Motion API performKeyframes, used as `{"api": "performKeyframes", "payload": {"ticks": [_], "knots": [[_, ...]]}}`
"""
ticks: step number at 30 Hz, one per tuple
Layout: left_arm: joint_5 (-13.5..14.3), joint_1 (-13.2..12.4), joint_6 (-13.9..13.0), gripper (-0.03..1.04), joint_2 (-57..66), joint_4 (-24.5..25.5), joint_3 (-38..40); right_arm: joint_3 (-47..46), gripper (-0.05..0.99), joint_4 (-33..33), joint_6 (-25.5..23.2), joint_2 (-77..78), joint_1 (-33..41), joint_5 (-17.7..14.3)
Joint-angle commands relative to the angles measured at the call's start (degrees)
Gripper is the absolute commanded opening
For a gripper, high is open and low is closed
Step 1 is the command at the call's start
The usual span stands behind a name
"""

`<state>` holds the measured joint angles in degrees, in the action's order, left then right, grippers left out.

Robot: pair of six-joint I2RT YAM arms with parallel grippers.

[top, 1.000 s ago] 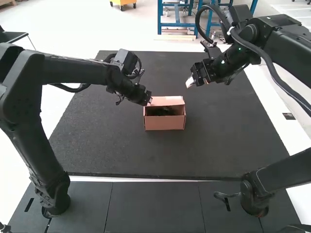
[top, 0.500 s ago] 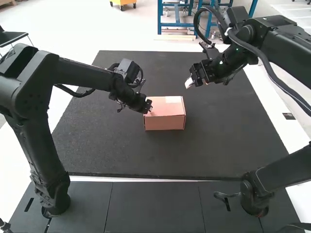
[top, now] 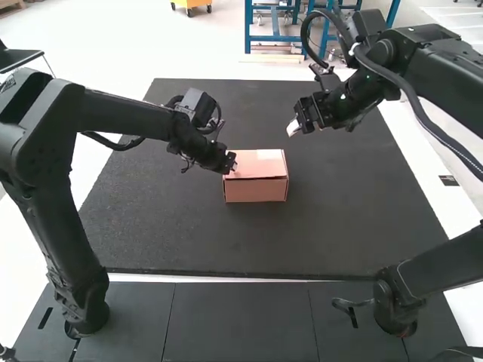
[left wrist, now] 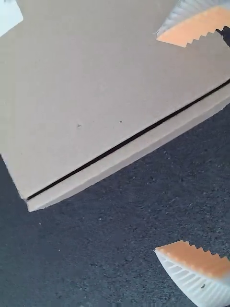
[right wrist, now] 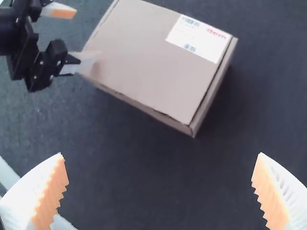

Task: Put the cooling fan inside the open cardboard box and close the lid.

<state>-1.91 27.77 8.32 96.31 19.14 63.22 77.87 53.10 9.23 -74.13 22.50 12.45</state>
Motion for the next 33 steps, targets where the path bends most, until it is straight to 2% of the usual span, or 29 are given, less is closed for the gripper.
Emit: {"api": "performKeyframes", "payload": {"ticks": [1,12,16,22,27,30,32,33], "knots": [[-1.25,0.18,0.91,0.96,-6.22,-0.77,0.06,-0.70,0.87,-1.07,0.26,0.91,-1.23,-0.05],[-0.99,-0.96,1.18,0.96,-18.62,-4.37,-8.90,-4.65,0.87,-5.82,-0.62,5.40,-1.50,-0.67],[-0.90,-3.16,1.09,0.96,-23.89,-4.90,-12.16,-8.17,0.87,-10.30,-0.97,9.26,-1.50,-1.99],[-1.25,-6.85,-1.11,0.96,-34.00,-13.33,-18.75,-13.53,0.87,-15.66,-5.19,13.66,-1.58,-2.60],[-1.78,-9.93,-1.90,0.96,-40.15,-15.97,-25.08,-18.36,0.89,-23.92,-10.47,17.61,-1.94,-6.65],[-3.36,-11.77,-2.34,0.96,-44.02,-16.76,-28.24,-21.62,0.90,-27.44,-11.52,20.16,-2.02,-8.14],[-3.80,-12.74,-3.75,0.96,-46.39,-18.52,-30.79,-24.60,0.90,-30.34,-11.52,21.74,-2.02,-10.95],[-4.50,-13.27,-4.19,0.96,-47.53,-19.49,-32.11,-25.83,0.90,-31.48,-12.05,22.62,-2.02,-11.39]]}}
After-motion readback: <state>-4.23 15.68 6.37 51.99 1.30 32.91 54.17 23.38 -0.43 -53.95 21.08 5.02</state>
